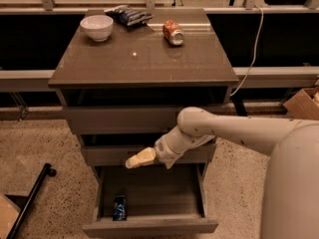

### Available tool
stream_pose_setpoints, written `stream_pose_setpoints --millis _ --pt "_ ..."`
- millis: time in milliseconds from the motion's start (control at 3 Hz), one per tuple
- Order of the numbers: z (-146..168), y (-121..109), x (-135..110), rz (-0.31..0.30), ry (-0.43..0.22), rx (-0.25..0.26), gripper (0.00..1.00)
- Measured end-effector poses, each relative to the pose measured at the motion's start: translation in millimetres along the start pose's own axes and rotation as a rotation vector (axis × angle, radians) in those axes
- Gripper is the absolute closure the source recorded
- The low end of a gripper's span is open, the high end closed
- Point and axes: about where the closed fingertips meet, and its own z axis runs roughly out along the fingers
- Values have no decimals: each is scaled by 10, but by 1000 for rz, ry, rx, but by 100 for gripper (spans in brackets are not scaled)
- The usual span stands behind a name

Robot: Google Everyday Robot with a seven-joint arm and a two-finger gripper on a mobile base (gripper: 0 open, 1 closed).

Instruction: Pick pepsi can from bottom drawer and place on counter

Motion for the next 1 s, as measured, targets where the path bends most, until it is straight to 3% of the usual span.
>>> stream_pose_setpoints --millis 333,1000 --pt "633 -25 62 23 51 11 0" --pt "647 -12 50 22 48 9 0"
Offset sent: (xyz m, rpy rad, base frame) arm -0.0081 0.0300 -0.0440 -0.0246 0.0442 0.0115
